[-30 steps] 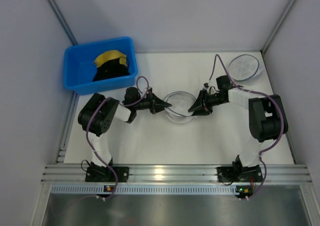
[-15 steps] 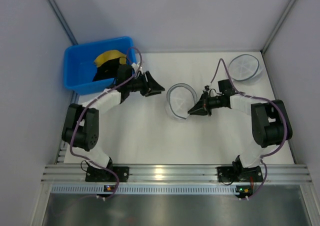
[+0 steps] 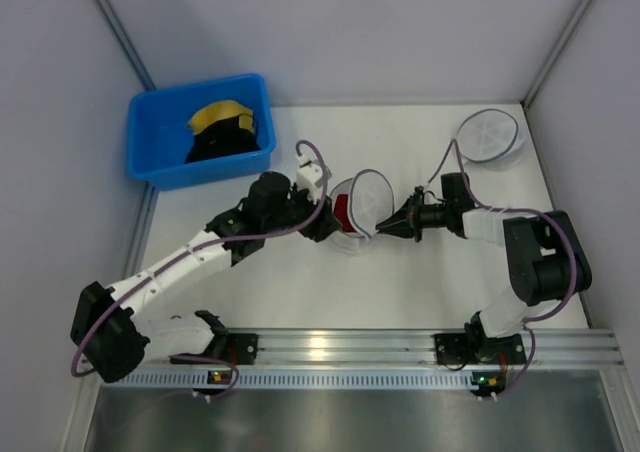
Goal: Place the bra in the laundry bag and zip it closed
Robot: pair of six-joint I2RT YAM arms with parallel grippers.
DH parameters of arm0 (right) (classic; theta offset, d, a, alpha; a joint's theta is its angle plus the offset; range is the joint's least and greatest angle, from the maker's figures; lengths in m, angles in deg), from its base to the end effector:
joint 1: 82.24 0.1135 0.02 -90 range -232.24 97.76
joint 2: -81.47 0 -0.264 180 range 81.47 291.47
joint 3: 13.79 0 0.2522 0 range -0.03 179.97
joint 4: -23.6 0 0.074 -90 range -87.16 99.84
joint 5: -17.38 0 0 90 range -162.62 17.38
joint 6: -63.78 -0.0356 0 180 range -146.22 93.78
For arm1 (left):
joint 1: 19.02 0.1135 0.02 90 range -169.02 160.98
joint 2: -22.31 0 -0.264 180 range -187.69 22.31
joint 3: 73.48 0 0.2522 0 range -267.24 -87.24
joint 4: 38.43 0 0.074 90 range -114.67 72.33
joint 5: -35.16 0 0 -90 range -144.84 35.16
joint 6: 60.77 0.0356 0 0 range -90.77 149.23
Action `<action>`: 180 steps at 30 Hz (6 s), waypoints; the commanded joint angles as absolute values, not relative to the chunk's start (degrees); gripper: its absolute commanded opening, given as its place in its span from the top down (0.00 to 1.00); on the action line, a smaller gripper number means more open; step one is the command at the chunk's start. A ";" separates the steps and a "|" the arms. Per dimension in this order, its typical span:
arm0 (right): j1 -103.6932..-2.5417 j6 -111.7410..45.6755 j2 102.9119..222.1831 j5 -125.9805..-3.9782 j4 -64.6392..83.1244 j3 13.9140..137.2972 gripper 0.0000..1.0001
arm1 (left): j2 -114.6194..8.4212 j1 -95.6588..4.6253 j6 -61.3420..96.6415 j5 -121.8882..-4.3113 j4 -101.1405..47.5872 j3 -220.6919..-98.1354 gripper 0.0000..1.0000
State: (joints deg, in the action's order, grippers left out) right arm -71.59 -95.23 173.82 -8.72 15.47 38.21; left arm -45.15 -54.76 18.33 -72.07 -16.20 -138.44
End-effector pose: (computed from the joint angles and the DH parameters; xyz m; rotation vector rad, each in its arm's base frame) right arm 0.2717 0.0836 0.1469 -0.6649 -2.3372 -1.7067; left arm 0.2121 -0.1656 0.3012 0.6408 1.9767 -0.8121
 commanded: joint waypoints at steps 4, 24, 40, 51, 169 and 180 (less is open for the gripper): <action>-72.14 -107.39 170.94 -9.96 27.66 36.02 1.00 | -47.82 -70.50 22.12 -59.67 -15.53 -137.16 0.45; -71.96 -111.90 170.42 -14.34 25.84 34.07 1.00 | -62.68 -77.29 14.03 -47.90 -30.38 -141.91 0.44; -70.20 -112.62 168.83 -15.31 23.99 34.07 1.00 | -65.50 -75.88 14.90 -45.61 -34.87 -141.39 0.94; -73.89 -99.35 168.30 -18.73 7.85 38.99 1.00 | -56.01 -73.34 15.43 -49.91 -24.94 -136.55 1.00; -29.77 12.63 150.28 -56.35 -15.74 56.05 0.39 | -54.25 -55.76 -3.29 -99.66 -21.42 -135.67 1.00; -29.60 16.14 149.42 -61.98 -10.91 52.19 0.97 | -51.17 -53.57 3.37 -99.14 -16.42 -133.30 1.00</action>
